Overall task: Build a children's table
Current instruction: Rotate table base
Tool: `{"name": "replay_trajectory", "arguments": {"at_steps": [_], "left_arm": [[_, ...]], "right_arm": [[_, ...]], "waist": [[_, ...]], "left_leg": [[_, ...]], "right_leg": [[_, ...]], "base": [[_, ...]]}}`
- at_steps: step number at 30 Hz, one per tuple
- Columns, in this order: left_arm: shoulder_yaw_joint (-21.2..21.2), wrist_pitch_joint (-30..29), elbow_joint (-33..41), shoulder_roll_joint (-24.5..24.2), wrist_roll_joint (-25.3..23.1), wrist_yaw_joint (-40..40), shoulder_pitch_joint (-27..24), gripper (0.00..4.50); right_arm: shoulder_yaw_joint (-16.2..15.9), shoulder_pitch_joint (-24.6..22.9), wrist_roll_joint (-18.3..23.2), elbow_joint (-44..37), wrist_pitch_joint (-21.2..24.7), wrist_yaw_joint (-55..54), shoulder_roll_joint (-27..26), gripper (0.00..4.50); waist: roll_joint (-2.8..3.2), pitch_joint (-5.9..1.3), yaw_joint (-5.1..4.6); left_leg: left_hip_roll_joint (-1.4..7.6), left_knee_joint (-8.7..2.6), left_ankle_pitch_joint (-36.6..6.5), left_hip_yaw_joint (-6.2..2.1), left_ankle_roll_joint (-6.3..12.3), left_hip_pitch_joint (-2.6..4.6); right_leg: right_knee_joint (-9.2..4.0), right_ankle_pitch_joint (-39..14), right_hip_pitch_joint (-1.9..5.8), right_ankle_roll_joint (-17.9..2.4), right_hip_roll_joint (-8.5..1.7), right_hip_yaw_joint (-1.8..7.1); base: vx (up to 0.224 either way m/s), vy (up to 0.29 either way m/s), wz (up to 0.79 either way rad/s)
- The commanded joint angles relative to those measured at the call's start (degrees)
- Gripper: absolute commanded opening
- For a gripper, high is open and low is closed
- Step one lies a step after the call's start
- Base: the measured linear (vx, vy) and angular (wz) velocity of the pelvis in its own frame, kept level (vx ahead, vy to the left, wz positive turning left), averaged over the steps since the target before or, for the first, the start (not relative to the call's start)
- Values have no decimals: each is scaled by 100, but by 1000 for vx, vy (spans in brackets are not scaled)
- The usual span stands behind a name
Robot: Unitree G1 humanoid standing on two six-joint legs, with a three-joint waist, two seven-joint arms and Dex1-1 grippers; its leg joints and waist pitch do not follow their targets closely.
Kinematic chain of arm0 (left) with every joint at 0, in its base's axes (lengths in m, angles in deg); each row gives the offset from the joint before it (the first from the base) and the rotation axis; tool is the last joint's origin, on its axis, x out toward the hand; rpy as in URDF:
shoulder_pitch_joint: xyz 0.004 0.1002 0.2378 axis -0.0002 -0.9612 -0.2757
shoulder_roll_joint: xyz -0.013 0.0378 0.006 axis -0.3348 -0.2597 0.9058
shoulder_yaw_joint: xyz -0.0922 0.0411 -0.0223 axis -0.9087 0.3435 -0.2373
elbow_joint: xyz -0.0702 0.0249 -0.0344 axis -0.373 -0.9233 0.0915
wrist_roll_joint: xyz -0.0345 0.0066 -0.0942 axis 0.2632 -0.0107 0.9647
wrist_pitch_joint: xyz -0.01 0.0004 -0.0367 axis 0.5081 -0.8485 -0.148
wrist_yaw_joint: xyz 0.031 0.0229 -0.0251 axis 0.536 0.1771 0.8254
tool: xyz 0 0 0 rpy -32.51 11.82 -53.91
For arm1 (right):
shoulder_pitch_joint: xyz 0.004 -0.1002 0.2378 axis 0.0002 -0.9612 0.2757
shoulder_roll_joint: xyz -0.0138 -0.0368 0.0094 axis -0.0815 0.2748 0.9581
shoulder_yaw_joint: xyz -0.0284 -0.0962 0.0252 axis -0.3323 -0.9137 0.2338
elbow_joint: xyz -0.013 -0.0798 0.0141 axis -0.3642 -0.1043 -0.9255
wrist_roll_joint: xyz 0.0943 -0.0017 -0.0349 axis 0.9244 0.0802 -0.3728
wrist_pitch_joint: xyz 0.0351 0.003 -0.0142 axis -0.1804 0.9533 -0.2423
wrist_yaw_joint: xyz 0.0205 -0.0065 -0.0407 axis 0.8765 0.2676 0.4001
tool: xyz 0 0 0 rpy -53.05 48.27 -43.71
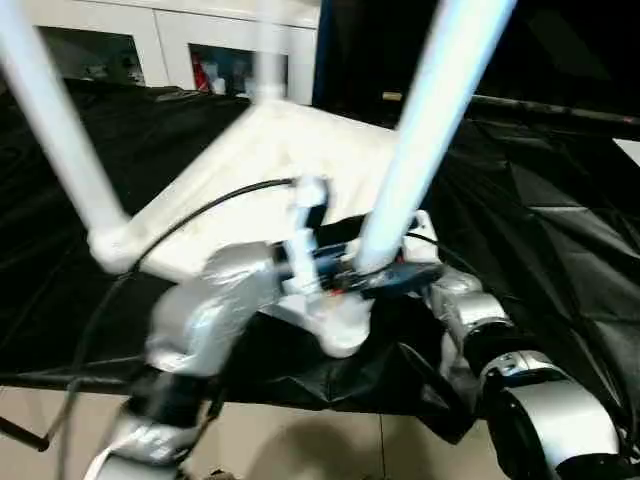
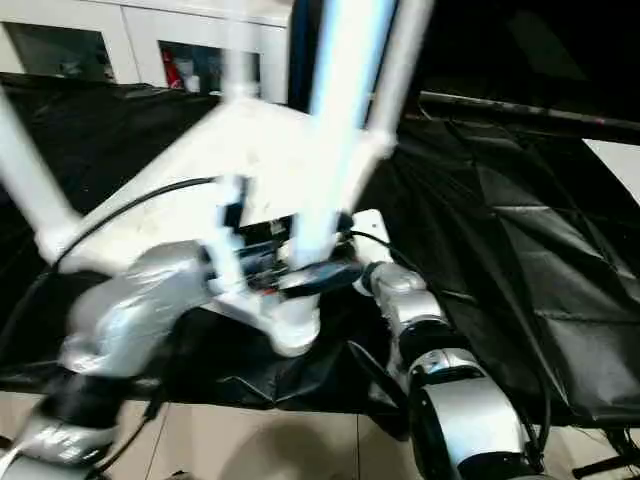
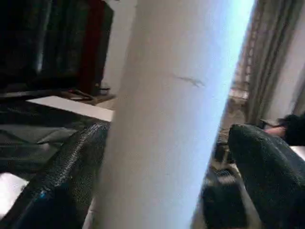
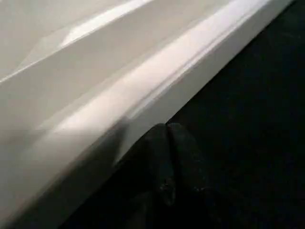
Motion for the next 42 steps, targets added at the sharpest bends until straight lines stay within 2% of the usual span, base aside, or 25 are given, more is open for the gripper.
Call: {"name": "replay_trajectory", "arguments": {"at_steps": [1, 2, 3, 5, 6, 10, 11, 12, 14, 15, 17, 19, 20, 22, 23, 27, 28, 29, 32, 34, 35, 36, 38, 40, 42], "left_arm": [[286, 267, -336, 179, -405, 290, 178, 446], [324, 275, -396, 225, -475, 385, 224, 446], [324, 275, -396, 225, -475, 385, 224, 446], [330, 282, -546, 421, -519, 526, 344, 446], [331, 283, -551, 429, -519, 527, 348, 446], [421, 493, -833, 599, -674, 533, 481, 446], [445, 567, -932, 600, -760, 558, 518, 446], [436, 637, -1020, 596, -826, 597, 550, 446], [409, 788, -1213, 584, -969, 688, 620, 446], [392, 889, -1341, 547, -1084, 787, 662, 446], [367, 1153, -1738, 293, -1474, 1024, 762, 446], [350, 1313, -1796, 127, -1590, 1002, 717, 446], [310, 1272, -1727, 4, -1565, 912, 636, 446], [278, 1210, -1663, -76, -1529, 841, 577, 446], [222, 1178, -1564, -182, -1481, 716, 480, 446], [161, 1095, -1268, -543, -1379, 291, 185, 446], [183, 1011, -1124, -709, -1311, 110, 64, 446], [201, 954, -1034, -811, -1265, 0, -11, 446], [288, 885, -958, -971, -1319, -86, -92, 446], [703, 901, -974, -1358, -1663, -283, -252, 446], [703, 901, -974, -1358, -1663, -283, -252, 429], [848, 965, -1111, -1418, -1831, -300, -274, 418], [876, 942, -1193, -1429, -1933, -289, -260, 407], [1011, 905, -1440, -1510, -2227, -282, -159, 385], [1029, 854, -1496, -1516, -2259, -259, -115, 372]], "right_arm": [[-147, 69, -36, 17, -73, 289, -158, 0], [-146, 67, -40, 24, -77, 296, -175, 0], [-146, 67, -40, 24, -77, 296, -175, 0], [-168, 63, -33, 26, -84, 487, -252, 0], [-170, 60, -29, 21, -82, 508, -257, 0], [-341, -24, -63, -132, -105, 976, -373, 0], [-372, -31, -114, -139, -144, 894, -369, 0], [-355, -19, -132, -123, -168, 779, -354, 0], [-302, 14, -161, -81, -216, 509, -320, 0], [-241, 31, -150, -63, -253, 364, -271, 0], [31, 82, -47, -56, -349, -77, -46, 0], [178, 73, 71, -131, -340, -88, 73, 0], [226, 21, 119, -247, -313, 27, 176, 0], [242, -25, 136, -338, -292, 121, 248, 0], [253, -124, 145, -509, -247, 271, 348, 0], [239, -452, 99, -966, -188, 628, 621, 0], [220, -579, 111, -1145, -137, 722, 731, 0], [207, -656, 125, -1257, -99, 774, 799, 0], [179, -770, 134, -1449, -13, 888, 908, 0], [-31, -1231, 192, -2359, 397, 1501, 1303, 0], [-31, -1231, 192, -2359, 397, 1501, 1303, 0], [-226, -1554, 266, -3033, 655, 2003, 1555, 0], [-320, -1717, 306, -3400, 794, 2251, 1685, 0], [-537, -2137, 508, -4431, 1200, 2933, 2113, 0], [-600, -2240, 533, -4691, 1259, 3121, 2269, 0]], "waist": [[113, -440, 62], [195, -451, 69], [155, -448, 52], [233, -456, 46], [182, -462, 53], [263, -462, 25], [241, -467, 10], [287, -469, 11], [271, -464, 8], [254, -459, 6], [250, -455, 27], [245, -433, 32], [214, -432, 34], [254, -440, 50], [215, -442, 56], [230, -458, 79], [259, -461, 93], [235, -458, 100], [254, -437, 127], [220, -416, 149], [238, -413, 179], [240, -405, 184], [239, -408, 200], [239, -409, 207], [248, -399, 209]], "left_leg": [[167, -341, -182, -23, 281, 32], [177, -331, -174, -33, 255, 54], [178, -334, -177, -21, 272, 56], [172, -316, -178, -18, 297, 63], [163, -315, -189, -20, 327, 37], [165, -313, -263, -37, 401, 20], [171, -315, -263, -41, 408, 19], [178, -310, -284, -42, 405, 25], [173, -317, -395, -31, 398, 55], [180, -320, -400, -35, 401, 31], [175, -323, -441, -28, 378, 68], [178, -338, -529, -28, 332, 57], [178, -340, -557, -18, 319, 59], [170, -327, -413, -13, 322, 50], [168, -326, -385, -10, 343, 51], [160, -311, -249, -3, 446, 39], [167, -311, -262, -6, 441, 48], [163, -312, -219, -10, 454, 24], [166, -328, -405, 5, 388, 60], [170, -347, -497, 0, 348, 63], [188, -348, -513, -2, 350, 77], [165, -355, -519, -3, 340, 74], [178, -363, -502, -7, 349, 65], [189, -363, -515, -14, 364, 66], [185, -373, -621, -17, 332, 64]], "right_leg": [[-381, 1055, 409, -1551, -417, 262], [-364, 1140, 399, -1586, -424, 264], [-385, 1189, 391, -1609, -410, 259], [-369, 1397, 388, -1724, -399, 260], [-368, 1445, 425, -1773, -403, 262], [-382, 1326, 432, -1831, -409, 251], [-385, 1313, 438, -1840, -412, 247], [-383, 1291, 432, -1861, -422, 248], [-411, 1126, 414, -1856, -411, 250], [-407, 1062, 431, -1856, -425, 250], [-435, 820, 404, -1763, -420, 254], [-457, 587, 400, -1692, -427, 255], [-463, 492, 400, -1658, -424, 257], [-434, 650, 392, -1642, -407, 256], [-435, 697, 399, -1632, -401, 254], [-411, 899, 381, -1642, -401, 257], [-405, 913, 378, -1655, -404, 255], [-394, 1000, 394, -1633, -399, 258], [-437, 694, 354, -1607, -383, 255], [-461, 445, 363, -1478, -371, 261], [-459, 413, 342, -1391, -379, 263], [-485, 366, 357, -1313, -350, 260], [-486, 415, 359, -1293, -367, 260], [-486, 476, 351, -1278, -375, 266], [-520, 277, 353, -1256, -386, 267]], "base": [[0, 0, 0], [0, 0, 0], [0, 0, 0], [0, 0, 0], [0, 0, 0], [0, 0, 0], [0, 0, 0], [0, 0, 0], [0, 0, 0], [0, 0, 0], [0, 0, 0], [0, 0, 0], [0, 0, 0], [0, 0, 0], [0, 0, 0], [0, 0, 0], [0, 0, 0], [0, 0, 0], [0, 0, 0], [0, 0, 0], [0, 0, 0], [0, 0, 0], [0, 0, 0], [0, 0, 0], [0, 0, 0]]}}
